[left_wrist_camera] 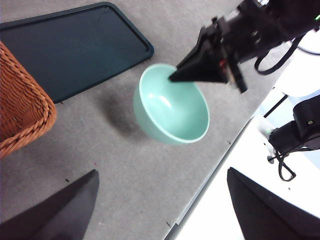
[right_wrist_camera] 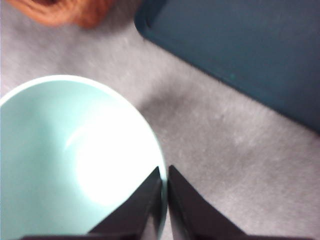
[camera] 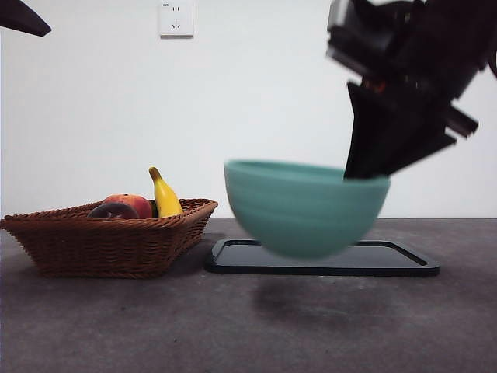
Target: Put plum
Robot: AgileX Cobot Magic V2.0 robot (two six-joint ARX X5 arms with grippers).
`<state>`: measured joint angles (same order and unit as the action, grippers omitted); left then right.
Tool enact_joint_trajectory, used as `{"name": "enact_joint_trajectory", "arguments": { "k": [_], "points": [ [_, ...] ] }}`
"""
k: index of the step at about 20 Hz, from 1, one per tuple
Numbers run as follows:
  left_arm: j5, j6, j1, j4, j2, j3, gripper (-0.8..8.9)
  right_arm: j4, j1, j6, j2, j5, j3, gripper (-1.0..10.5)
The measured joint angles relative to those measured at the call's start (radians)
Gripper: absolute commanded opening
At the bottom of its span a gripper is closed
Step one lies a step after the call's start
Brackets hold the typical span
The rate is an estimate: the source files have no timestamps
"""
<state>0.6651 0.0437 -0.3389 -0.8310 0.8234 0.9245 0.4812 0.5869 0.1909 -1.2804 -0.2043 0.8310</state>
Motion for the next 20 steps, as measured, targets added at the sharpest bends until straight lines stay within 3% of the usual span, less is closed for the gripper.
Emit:
{"name": "enact_joint_trajectory", "arguments": {
  "k": [14, 15, 18, 20],
  "points": [
    [0.0, 0.0, 0.0, 0.0, 0.0, 0.0, 4.02, -0.06, 0.014, 0.001, -0.151, 0.063, -0.019, 0.1],
    [0.0, 0.0, 0.0, 0.0, 0.0, 0.0, 4.02, -0.059, 0.015, 0.001, -0.151, 0.065, -0.019, 0.3],
    [0.0, 0.002, 0.0, 0.0, 0.0, 0.0, 4.02, -0.059, 0.016, 0.001, -0.151, 0.068, -0.019, 2.2],
    [0.0, 0.003, 0.0, 0.0, 0.0, 0.0, 4.02, -0.059, 0.016, 0.001, -0.151, 0.069, -0.019, 2.3]
  ]
}}
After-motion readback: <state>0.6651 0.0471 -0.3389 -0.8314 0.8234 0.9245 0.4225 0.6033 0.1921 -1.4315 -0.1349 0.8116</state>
